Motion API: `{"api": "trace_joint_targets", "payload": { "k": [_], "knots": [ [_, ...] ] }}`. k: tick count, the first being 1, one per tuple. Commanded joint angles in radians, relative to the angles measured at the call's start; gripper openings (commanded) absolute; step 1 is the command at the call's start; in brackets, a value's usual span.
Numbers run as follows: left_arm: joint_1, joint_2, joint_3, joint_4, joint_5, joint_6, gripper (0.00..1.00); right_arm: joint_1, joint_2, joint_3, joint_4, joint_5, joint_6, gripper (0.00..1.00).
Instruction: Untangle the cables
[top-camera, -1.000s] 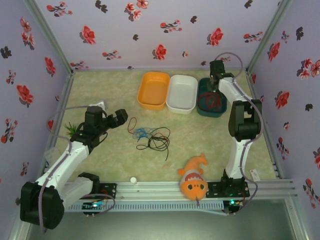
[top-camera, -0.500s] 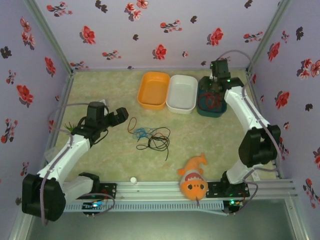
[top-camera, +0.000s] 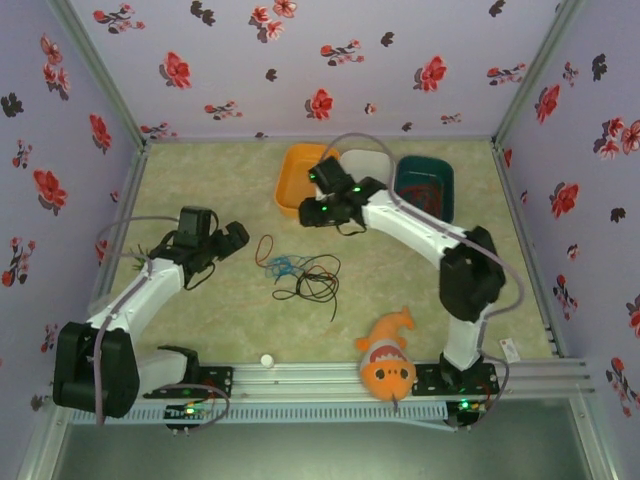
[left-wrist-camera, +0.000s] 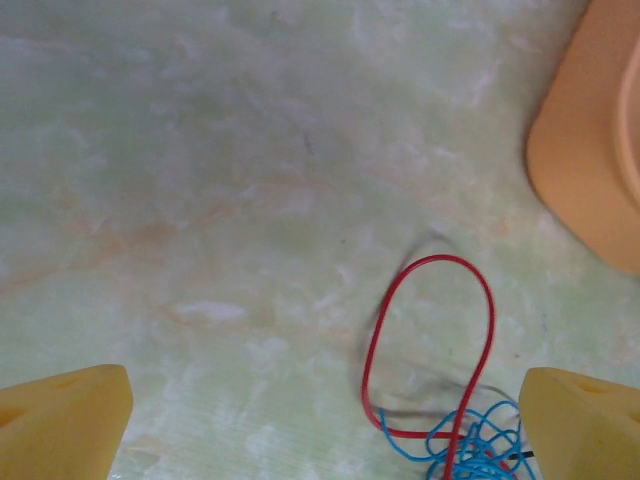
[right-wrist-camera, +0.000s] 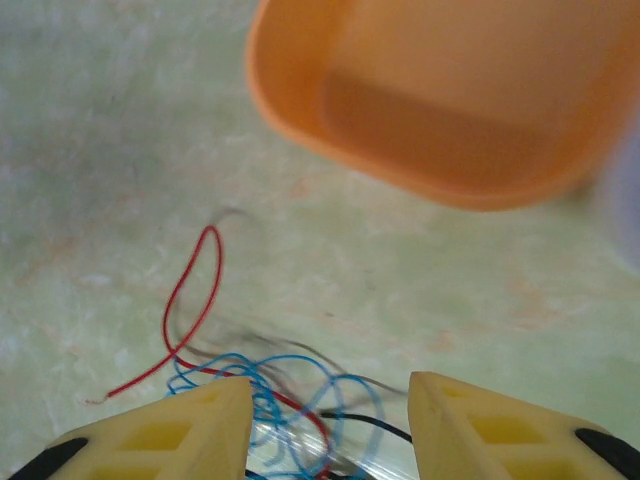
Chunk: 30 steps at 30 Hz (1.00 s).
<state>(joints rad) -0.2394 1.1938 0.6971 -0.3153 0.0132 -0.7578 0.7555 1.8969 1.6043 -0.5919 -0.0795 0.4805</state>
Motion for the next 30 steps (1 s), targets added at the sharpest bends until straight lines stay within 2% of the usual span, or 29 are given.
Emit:
{"api": "trace_joint_targets", "payload": {
  "k": [1, 4, 11, 19, 23, 26, 30],
  "knots": [
    [0.009, -0.029, -0.025, -0.020, -0.033, -0.028, 1.00, 0.037, 0.107, 0.121, -0.059, -0.002, 0.026, 0.49],
    [0.010, -0.046, -0.035, -0.023, -0.043, -0.026, 1.00, 0.053, 0.215, 0.213, -0.065, -0.027, 0.032, 0.53],
    [0.011, -0.074, -0.058, -0.028, -0.066, -0.045, 1.00, 0.072, 0.418, 0.401, -0.066, -0.118, 0.056, 0.54],
    [0.014, -0.082, -0.060, -0.039, -0.068, -0.038, 1.00, 0.090, 0.555, 0.526, -0.079, -0.155, 0.066, 0.47],
    [0.014, -0.087, -0.065, -0.039, -0.068, -0.036, 1.00, 0.096, 0.585, 0.543, -0.066, -0.174, 0.075, 0.36],
    [0.014, -0.091, -0.067, -0.038, -0.066, -0.034, 1.00, 0.097, 0.597, 0.559, -0.062, -0.188, 0.076, 0.19],
    [0.014, -0.097, -0.067, -0.041, -0.062, -0.025, 1.00, 0.097, 0.589, 0.597, -0.077, -0.203, 0.059, 0.03]
  ]
}}
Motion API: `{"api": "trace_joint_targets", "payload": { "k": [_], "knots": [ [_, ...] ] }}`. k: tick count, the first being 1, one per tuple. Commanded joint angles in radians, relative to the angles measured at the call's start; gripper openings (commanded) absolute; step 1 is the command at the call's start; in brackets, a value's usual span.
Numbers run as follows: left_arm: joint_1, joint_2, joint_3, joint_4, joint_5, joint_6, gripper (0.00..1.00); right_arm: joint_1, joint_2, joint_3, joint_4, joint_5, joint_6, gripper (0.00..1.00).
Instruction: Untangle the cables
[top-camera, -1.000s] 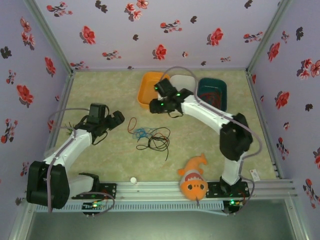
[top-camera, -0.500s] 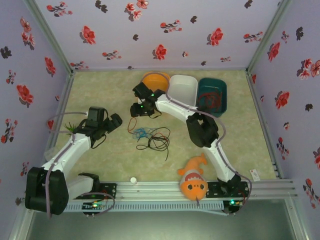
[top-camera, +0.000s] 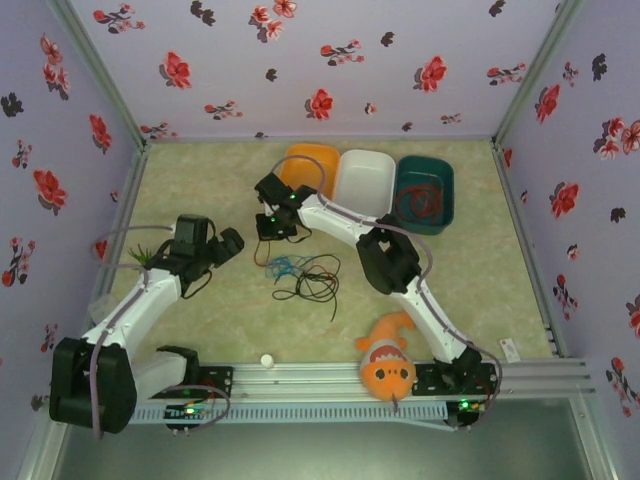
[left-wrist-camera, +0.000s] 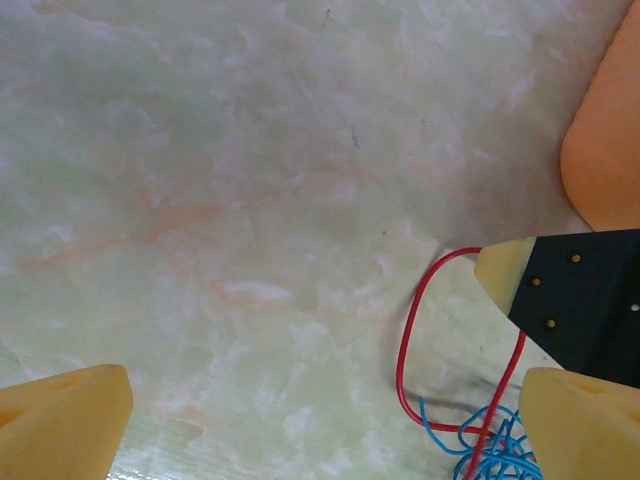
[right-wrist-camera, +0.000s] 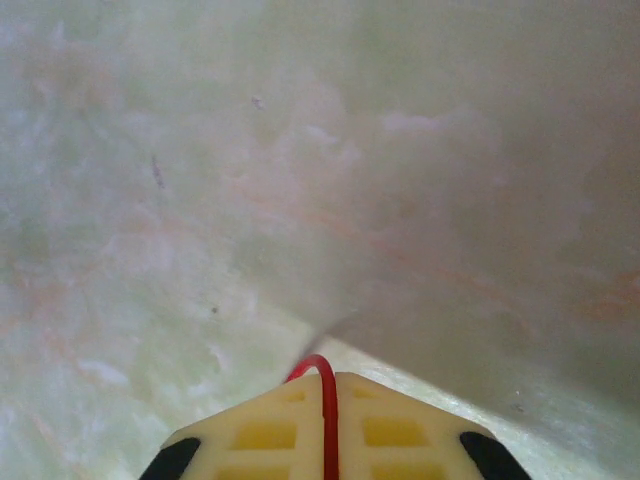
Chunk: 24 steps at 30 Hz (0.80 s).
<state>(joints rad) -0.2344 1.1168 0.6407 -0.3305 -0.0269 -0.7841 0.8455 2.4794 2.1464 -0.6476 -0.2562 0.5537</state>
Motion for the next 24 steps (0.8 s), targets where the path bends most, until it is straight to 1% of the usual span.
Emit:
{"api": "trace_joint_targets", "payload": {
  "k": [1, 5, 10, 19, 24],
  "knots": [
    [0.010, -0.023, -0.012, -0.024, -0.018, 0.005, 1.00, 0.007, -0.003, 0.058, -0.020, -0.031, -0.016, 0.00],
    [0.009, -0.033, -0.012, -0.018, -0.007, 0.014, 1.00, 0.008, -0.066, 0.054, -0.005, -0.046, -0.023, 0.00],
    [0.009, -0.052, -0.019, -0.002, 0.019, 0.023, 1.00, 0.012, -0.198, 0.000, 0.033, -0.037, -0.036, 0.00],
    [0.010, -0.072, -0.038, 0.088, 0.117, 0.061, 1.00, 0.026, -0.494, -0.151, 0.097, 0.058, -0.069, 0.00],
    [0.007, -0.076, -0.037, 0.121, 0.155, 0.078, 1.00, 0.040, -0.620, -0.176, 0.089, 0.118, -0.103, 0.00]
  ]
}}
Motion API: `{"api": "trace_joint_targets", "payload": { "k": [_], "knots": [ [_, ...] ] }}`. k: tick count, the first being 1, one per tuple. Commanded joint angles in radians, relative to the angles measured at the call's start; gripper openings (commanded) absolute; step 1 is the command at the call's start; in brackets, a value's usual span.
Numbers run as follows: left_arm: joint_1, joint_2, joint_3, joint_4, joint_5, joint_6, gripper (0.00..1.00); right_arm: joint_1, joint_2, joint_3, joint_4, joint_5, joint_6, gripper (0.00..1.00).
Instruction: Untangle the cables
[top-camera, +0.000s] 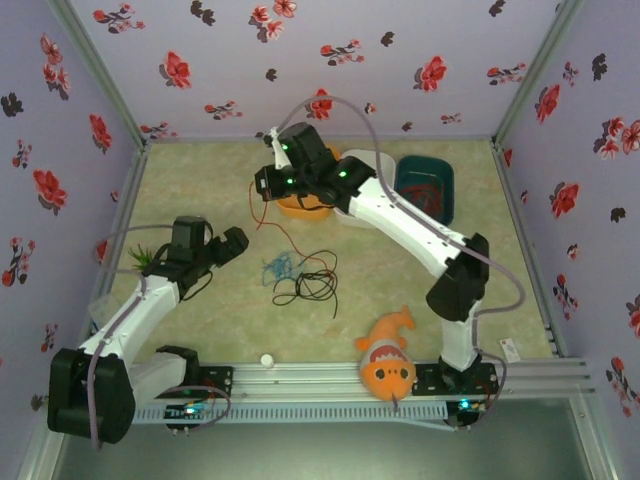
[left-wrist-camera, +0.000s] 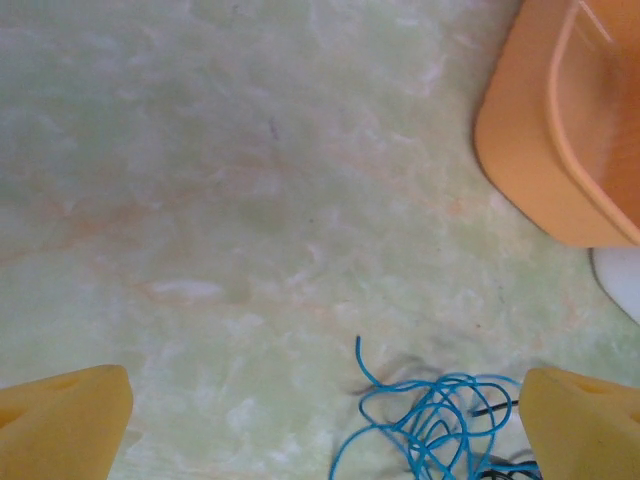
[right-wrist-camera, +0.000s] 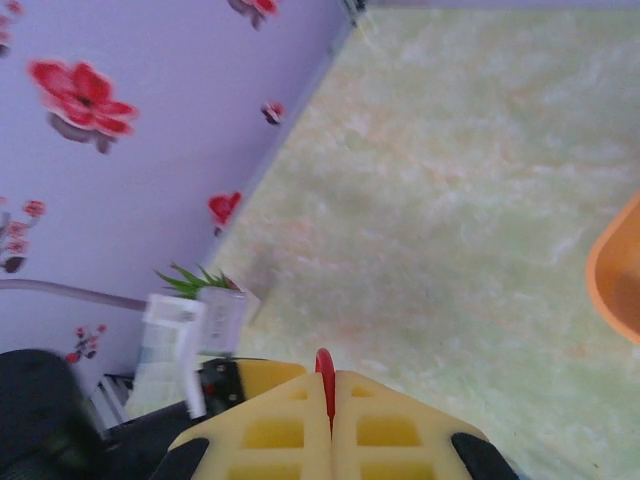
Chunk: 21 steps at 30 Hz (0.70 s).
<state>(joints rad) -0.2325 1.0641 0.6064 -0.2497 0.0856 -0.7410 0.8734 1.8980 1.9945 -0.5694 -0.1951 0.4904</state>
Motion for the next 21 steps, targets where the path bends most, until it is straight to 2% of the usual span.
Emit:
{"api": "trace_joint_targets", "payload": {
  "k": [1, 12, 21],
  "knots": [
    [0.004, -0.024, -0.001, 0.046, 0.049, 0.035, 1.00, 0.014, -0.057, -0.022, 0.008, 0.065, -0.046, 0.00],
    [-0.016, -0.036, 0.001, 0.111, 0.106, 0.058, 1.00, 0.021, -0.184, 0.121, -0.073, 0.081, -0.131, 0.00],
    [-0.024, -0.026, 0.004, 0.131, 0.106, 0.058, 1.00, 0.019, -0.284, 0.132, -0.025, 0.021, -0.116, 0.00]
  ]
}}
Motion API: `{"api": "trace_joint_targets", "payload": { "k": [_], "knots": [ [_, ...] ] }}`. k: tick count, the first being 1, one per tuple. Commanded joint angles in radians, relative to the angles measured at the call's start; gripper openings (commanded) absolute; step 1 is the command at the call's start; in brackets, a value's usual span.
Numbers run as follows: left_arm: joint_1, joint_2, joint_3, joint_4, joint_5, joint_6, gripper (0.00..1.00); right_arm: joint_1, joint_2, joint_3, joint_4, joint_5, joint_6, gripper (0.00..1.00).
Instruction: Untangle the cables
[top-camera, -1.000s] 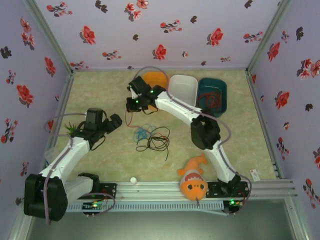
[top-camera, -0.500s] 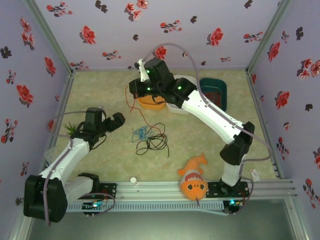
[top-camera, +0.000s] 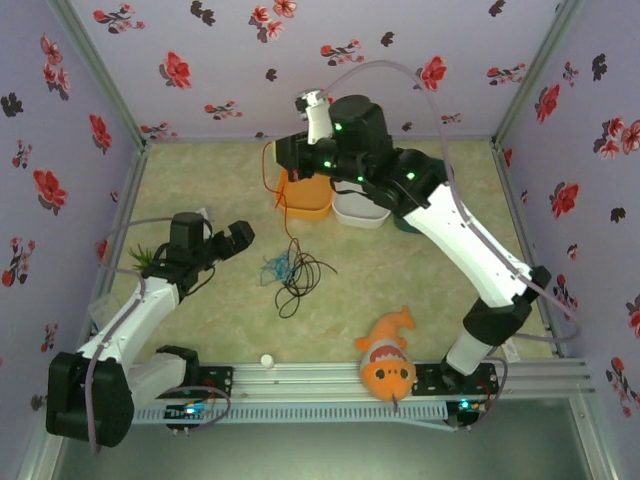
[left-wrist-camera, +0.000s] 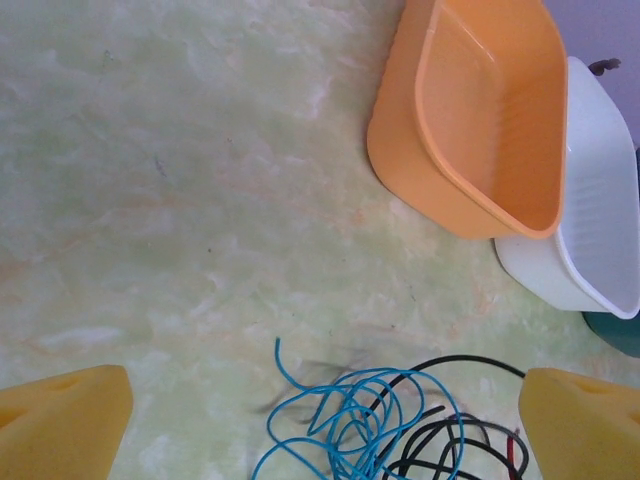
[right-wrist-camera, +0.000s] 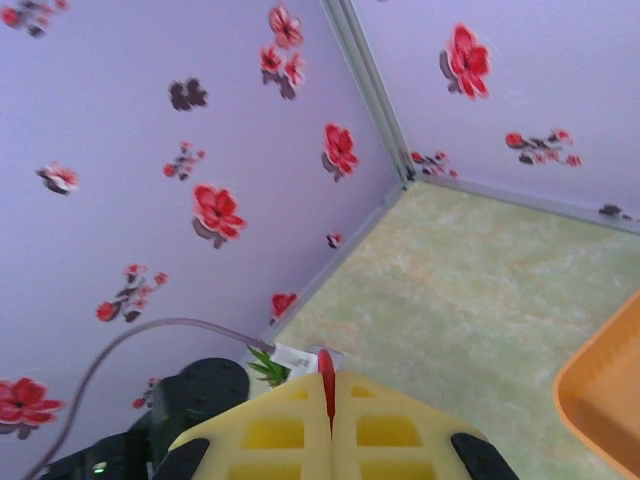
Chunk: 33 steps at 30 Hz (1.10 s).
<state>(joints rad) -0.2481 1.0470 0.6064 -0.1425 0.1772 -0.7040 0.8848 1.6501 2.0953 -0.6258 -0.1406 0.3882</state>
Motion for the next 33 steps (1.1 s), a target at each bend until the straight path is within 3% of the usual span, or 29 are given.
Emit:
{"api": "trace_joint_targets", "payload": {
  "k": [1, 14, 20, 24, 33],
  "knots": [
    [-0.008, -0.005, 0.004, 0.024, 0.015, 0.021, 1.00, 0.009, -0.043, 0.035, 0.035, -0.043, -0.014, 0.00],
    [-0.025, 0.013, 0.012, 0.043, 0.015, 0.018, 1.00, 0.005, -0.078, 0.094, 0.054, -0.163, 0.009, 0.00],
    [-0.033, 0.018, 0.014, 0.047, 0.015, 0.023, 1.00, -0.012, -0.089, 0.111, 0.039, -0.154, 0.009, 0.00],
    [-0.047, 0.034, 0.018, 0.070, 0.016, 0.028, 1.00, -0.048, -0.092, 0.110, 0.103, -0.252, 0.072, 0.00],
    [-0.188, 0.141, 0.069, 0.204, 0.048, 0.078, 1.00, -0.091, -0.077, 0.125, 0.177, -0.385, 0.164, 0.00]
  ]
}}
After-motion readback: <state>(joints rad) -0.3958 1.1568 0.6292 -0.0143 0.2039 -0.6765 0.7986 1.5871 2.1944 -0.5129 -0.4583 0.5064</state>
